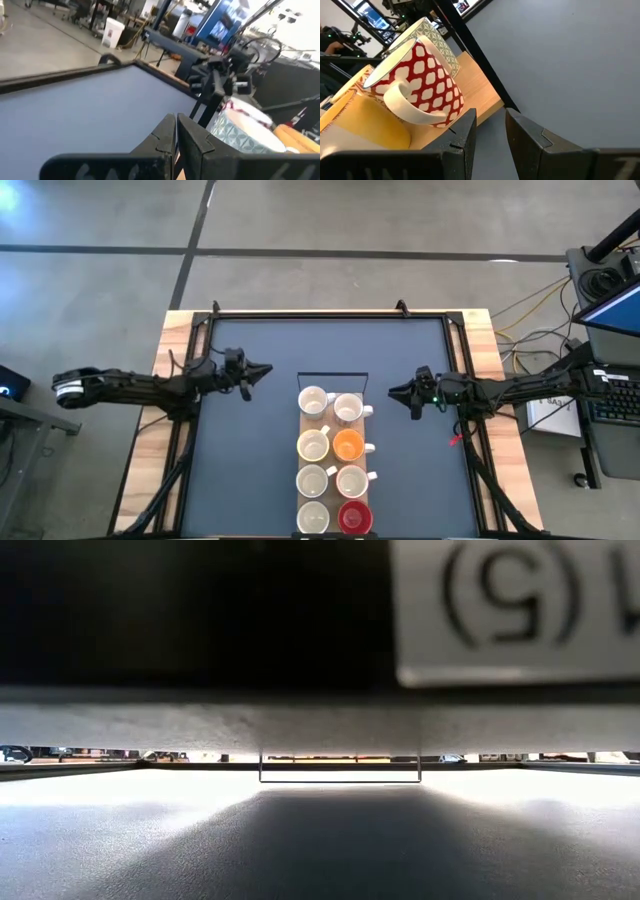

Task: Place coffee mugs
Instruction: Return to Home Position

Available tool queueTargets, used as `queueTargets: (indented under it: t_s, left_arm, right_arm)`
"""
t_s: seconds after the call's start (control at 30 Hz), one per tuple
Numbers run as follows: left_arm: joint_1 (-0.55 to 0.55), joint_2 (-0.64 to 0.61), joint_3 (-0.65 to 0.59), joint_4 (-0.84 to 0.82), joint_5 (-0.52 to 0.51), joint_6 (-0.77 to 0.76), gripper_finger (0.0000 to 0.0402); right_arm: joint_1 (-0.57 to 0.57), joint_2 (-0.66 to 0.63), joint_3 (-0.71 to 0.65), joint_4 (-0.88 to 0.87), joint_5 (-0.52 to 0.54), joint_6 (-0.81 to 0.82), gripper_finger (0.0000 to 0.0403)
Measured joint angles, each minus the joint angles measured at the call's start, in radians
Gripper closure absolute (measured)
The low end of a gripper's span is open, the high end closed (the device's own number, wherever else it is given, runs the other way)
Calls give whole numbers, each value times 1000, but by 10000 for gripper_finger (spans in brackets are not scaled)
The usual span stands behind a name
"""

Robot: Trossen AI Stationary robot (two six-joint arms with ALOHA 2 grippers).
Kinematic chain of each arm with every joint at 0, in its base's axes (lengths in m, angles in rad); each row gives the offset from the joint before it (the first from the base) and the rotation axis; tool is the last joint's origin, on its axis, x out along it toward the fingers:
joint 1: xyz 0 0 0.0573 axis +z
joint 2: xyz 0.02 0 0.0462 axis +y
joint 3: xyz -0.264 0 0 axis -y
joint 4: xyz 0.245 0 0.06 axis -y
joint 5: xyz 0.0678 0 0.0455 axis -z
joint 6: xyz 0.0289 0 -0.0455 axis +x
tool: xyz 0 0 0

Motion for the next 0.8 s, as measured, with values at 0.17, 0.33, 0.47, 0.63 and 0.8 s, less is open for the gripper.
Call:
queueTargets:
  t_s: [0.17,0.33,0.47,0.63,0.8]
  left_arm:
    - [0,26,0,-11,0,-1,402]
    - [0,63,11,-15,0,0,402]
    - [0,87,28,-27,0,0,402]
    - [0,-26,27,-78,-2,0,402]
    - [0,-131,26,-81,-2,0,402]
  right_arm:
    - [0,0,0,0,0,0,310]
    - [0,0,0,0,0,0,310]
    - [0,0,0,0,0,0,310]
    - [0,-4,-1,1,0,0,310]
    - [0,-15,-1,2,0,0,310]
